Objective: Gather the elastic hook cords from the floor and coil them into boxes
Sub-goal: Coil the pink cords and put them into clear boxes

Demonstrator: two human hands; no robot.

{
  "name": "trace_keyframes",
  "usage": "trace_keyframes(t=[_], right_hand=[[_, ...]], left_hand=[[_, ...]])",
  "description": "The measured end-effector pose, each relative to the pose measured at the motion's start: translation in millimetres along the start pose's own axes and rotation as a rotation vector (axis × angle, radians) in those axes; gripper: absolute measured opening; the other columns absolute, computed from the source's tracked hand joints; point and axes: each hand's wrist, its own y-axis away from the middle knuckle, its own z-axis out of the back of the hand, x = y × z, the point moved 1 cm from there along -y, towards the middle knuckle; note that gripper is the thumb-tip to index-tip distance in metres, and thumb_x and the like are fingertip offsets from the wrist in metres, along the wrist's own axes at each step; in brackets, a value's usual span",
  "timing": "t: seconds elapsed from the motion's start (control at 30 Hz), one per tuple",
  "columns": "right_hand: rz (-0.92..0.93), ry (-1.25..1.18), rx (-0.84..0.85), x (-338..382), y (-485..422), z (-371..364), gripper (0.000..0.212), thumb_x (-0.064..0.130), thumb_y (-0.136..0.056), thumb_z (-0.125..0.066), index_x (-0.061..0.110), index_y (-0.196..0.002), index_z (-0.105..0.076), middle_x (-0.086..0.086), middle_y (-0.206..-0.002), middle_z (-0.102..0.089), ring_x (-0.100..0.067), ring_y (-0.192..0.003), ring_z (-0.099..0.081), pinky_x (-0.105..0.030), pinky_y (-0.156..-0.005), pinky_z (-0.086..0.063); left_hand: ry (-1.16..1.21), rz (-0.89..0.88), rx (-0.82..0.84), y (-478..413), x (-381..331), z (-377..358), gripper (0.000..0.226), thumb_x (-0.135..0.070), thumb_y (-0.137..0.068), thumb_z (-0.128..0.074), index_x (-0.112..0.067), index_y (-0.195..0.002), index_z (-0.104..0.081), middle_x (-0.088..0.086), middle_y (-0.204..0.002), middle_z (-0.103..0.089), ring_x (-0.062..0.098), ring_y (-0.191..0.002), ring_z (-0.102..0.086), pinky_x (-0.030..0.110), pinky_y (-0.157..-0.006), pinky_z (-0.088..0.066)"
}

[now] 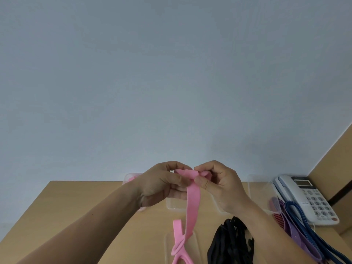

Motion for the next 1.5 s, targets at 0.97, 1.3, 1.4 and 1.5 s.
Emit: trace_keyframes(t=[0.97,1.3,1.4,1.5], right_hand=[[-0.11,-0.098,-0.009,-2,1,4,0.014,0.024,-0.076,-0.076,0.031,-0.087,-0.071,0.008,-0.074,-0.067,-0.01,-0.067,-0.064,-0.019,-0.063,-0.05],[-0.124,-0.095,0.03,0,3,1,0.018,0.018,-0.076,-0.073,0.03,-0.088,-0.069,0.006,-0.079,-0.068,-0.013,-0.062,-0.064,-0.023,-0.061,-0.051],[-0.118,-0.123,0.017,0,3,-2,0.018,0.015,-0.077,-0.074,0.028,-0.089,-0.069,0.002,-0.081,-0.069,-0.017,-0.064,-0.066,-0.024,-0.062,-0.053],[-0.106,-0.096,0.011,-2,2,-1,0.023,0.009,-0.08,-0.076,0.028,-0.091,-0.069,-0.002,-0.087,-0.069,-0.028,-0.077,-0.069,-0.035,-0.07,-0.059]], left_hand=[[-0.236,-0.204,-0.143,-4,10,-4,0.028,-0.002,-0.081,-0.078,0.004,-0.102,-0.061,0.02,-0.094,-0.074,0.035,-0.089,-0.073,0.043,-0.077,-0.061],[-0.263,-0.184,-0.044,-3,10,-3,0.03,0.004,-0.083,-0.069,-0.005,-0.105,-0.051,0.027,-0.102,-0.071,0.043,-0.094,-0.07,0.046,-0.075,-0.058],[-0.206,-0.174,-0.03,-4,9,-3,0.034,0.007,-0.08,-0.069,-0.002,-0.107,-0.051,0.029,-0.102,-0.071,0.044,-0.096,-0.07,0.044,-0.074,-0.059],[-0.176,-0.164,-0.044,-4,10,-3,0.037,-0.002,-0.08,-0.074,0.005,-0.111,-0.055,0.026,-0.102,-0.071,0.042,-0.095,-0.071,0.043,-0.078,-0.06]])
